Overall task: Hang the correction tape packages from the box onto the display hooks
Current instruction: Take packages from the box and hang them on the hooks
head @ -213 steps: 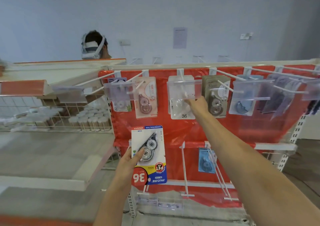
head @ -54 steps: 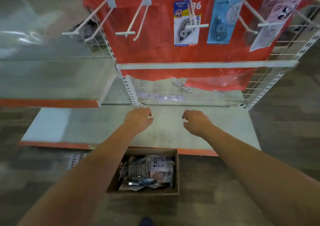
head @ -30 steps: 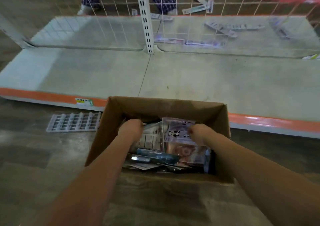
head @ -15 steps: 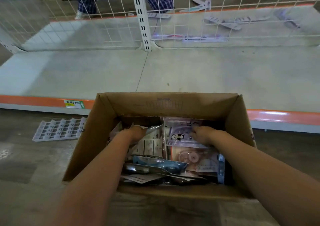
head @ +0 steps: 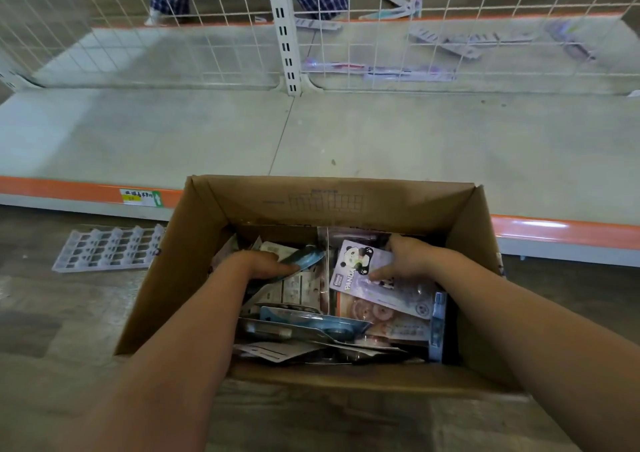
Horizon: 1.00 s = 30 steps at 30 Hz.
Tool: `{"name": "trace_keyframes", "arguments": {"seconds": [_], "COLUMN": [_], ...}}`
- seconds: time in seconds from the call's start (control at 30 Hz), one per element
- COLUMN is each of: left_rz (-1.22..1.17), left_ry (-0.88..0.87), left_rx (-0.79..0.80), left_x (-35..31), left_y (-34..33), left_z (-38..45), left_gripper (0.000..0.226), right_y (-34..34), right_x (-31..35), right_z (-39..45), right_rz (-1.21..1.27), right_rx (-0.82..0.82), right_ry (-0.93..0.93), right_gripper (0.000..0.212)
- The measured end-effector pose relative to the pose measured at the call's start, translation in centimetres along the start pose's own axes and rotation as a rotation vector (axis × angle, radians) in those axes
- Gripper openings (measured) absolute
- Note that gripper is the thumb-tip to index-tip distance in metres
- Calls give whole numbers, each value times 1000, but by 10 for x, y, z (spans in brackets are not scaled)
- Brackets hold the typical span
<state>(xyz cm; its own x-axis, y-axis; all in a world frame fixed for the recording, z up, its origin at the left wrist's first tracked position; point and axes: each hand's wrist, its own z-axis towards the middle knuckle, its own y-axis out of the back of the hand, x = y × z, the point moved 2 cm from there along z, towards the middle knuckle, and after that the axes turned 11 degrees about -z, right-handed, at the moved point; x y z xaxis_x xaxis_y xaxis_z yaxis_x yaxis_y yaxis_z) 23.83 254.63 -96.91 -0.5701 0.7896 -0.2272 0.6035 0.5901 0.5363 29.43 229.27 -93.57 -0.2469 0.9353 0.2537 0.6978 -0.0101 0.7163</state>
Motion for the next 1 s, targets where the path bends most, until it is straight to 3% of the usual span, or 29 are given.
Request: {"name": "trace_keyframes", "arguments": {"seconds": [0.33,0.53,0.7,1.0], "left_rz": [44,-59,-9,156], "left_ry": [14,15,-14,-54], "left_rx": [-61,-108,-145,-10], "left_x": [5,8,3,-14], "left_y": [-9,-6,1,43], "left_z": [0,-4,-11,-65], "left_gripper": [98,112,117,83], "right_y": [-4,-3,-1,9], "right_x": [7,8,12,22], "right_z": [-16,-23,-30,-47], "right_rz": [-136,-260,-327,-240], "right_rx": [-3,-15,-22,-98], "right_ry": [25,60,97,146], "right_gripper": [76,69,65,58]}}
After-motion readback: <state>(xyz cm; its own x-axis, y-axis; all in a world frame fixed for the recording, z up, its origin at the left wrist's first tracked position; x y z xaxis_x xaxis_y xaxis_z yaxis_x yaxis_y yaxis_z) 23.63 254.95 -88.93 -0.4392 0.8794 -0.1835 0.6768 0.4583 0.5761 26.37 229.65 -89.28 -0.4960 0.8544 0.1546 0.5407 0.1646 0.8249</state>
